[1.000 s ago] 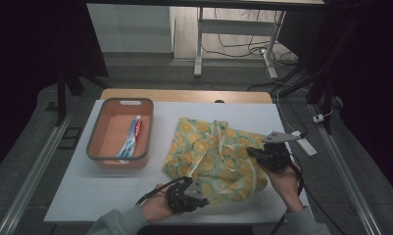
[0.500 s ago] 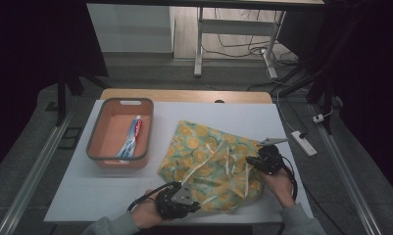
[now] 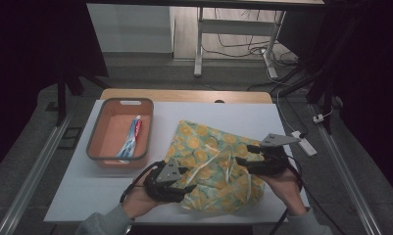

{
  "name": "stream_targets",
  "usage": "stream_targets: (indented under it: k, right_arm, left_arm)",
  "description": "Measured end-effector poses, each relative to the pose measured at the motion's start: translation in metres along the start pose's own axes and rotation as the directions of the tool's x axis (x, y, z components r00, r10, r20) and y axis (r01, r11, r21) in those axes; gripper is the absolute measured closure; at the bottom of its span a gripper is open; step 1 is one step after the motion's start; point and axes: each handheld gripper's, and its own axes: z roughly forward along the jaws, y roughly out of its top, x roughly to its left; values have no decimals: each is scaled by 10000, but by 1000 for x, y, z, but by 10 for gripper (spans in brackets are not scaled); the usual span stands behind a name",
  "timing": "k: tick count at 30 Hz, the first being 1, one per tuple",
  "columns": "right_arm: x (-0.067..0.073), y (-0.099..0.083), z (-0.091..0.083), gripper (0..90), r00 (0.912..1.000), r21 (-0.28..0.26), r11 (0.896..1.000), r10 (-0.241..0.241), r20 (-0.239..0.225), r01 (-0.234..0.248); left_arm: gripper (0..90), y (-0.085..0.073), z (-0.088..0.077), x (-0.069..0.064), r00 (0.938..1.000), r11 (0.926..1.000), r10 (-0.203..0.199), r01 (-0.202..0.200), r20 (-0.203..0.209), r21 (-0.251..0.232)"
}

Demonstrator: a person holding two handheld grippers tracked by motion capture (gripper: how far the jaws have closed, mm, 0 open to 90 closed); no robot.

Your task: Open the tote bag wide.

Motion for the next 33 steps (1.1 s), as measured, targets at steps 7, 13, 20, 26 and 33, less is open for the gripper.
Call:
stream_targets:
  k: [7, 13, 20, 26, 33]
  right_arm:
    - [2, -6, 68, 315, 9982, 1884, 9803, 553, 241, -589]
    - [-7, -19, 85, 816, 9993, 2566, 9660, 269, 277, -331]
    - [-28, -5, 40, 900, 9916, 1056, 9931, 378, 1241, -511]
    - [-39, 7, 0, 900, 9821, -80, 9985, 552, 1799, -546]
    - [-66, -6, 2, 900, 9590, -22, 9957, 897, 2688, -925]
  left_arm:
    - [427, 3, 48, 21, 9970, 9867, -315, 422, -702, 1571]
    - [731, -9, 70, 28, 9955, 9620, -337, 563, -882, 2671]
    - [886, -14, 64, 34, 9941, 9649, -504, 732, -957, 2521]
    - [885, -10, 48, 39, 9909, 9811, -975, 1114, -932, 1579]
    - [543, -2, 49, 29, 9956, 9893, -883, 912, -297, 1135]
